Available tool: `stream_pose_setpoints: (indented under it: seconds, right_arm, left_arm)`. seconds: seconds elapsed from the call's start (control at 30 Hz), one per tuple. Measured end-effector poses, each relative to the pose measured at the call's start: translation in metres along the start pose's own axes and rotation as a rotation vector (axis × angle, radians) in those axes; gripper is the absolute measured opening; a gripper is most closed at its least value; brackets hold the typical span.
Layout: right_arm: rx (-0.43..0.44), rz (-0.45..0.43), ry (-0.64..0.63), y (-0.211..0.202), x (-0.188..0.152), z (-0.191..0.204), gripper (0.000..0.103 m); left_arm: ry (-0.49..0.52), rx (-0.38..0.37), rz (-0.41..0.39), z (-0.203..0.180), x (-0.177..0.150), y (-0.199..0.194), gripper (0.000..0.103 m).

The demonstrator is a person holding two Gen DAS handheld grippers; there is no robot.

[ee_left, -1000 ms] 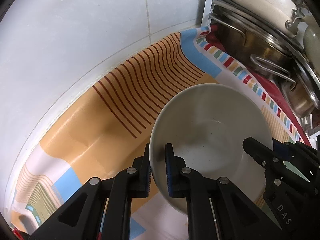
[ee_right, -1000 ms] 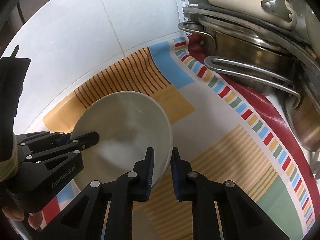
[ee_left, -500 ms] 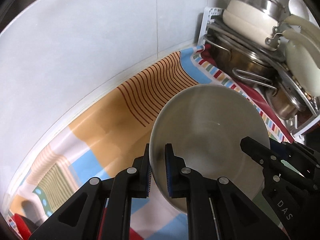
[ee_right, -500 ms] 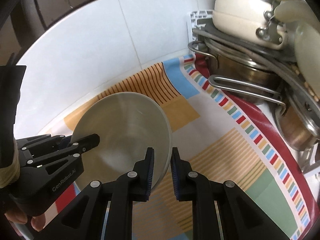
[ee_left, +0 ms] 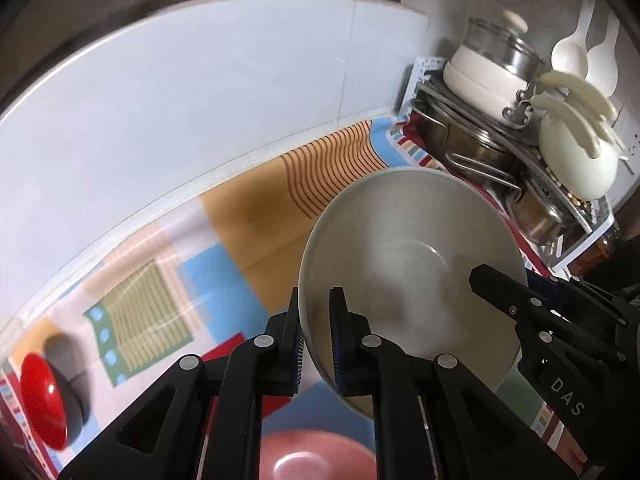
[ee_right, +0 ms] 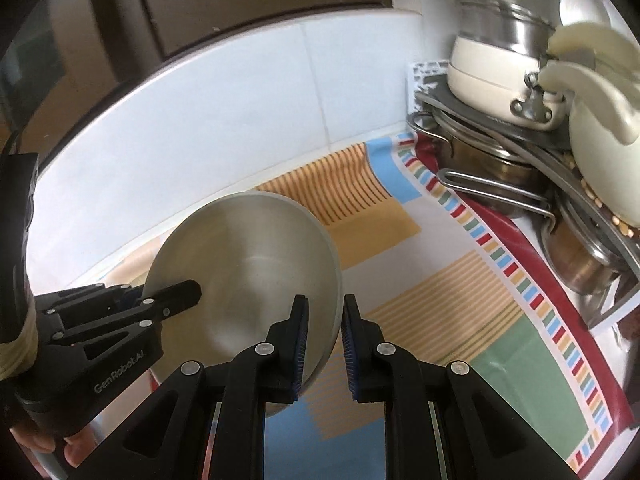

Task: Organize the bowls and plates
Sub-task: 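Lift the white bowl and carry it over the pink bowl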

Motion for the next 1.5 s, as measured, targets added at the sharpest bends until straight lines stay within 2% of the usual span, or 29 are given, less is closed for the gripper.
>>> stream_pose_setpoints:
  seconds: [0.4,0.63,1.0,1.5]
  right_arm:
    - [0.080,-0.030,-0.095,-0.048,-0.021,0.039,0.018]
    - [0.119,-0.024,-0.145,-0.063,-0.034,0.063,0.018]
    - [0.150,0.031,-0.208,-0.063,-0.063,0.086,0.018]
    - [0.171,0.146,-0.233,-0.035,-0.097,0.095,0.018]
  left_arm:
    - [-0.051,0.041,-0.058,0.010,-0.052,-0.063,0.013]
    - [-0.100,0.045,-0.063,0.019,-0.084,-0.081,0.014]
    - [-0.239,0.005,-0.036,0.034,-0.135,-0.080,0.014]
    - [-0.335,0.006,0.011,0.048,-0.165,-0.062,0.014]
Point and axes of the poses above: each gripper's, at about its wrist camera, not at the fingertips, and y roughly the way its jaws point, z to its left, x to its top, the point moved 3 cm from there along y, roughly the way its jaws point, and after that the axes turned 11 degrees about -x, right-handed, at the moved point
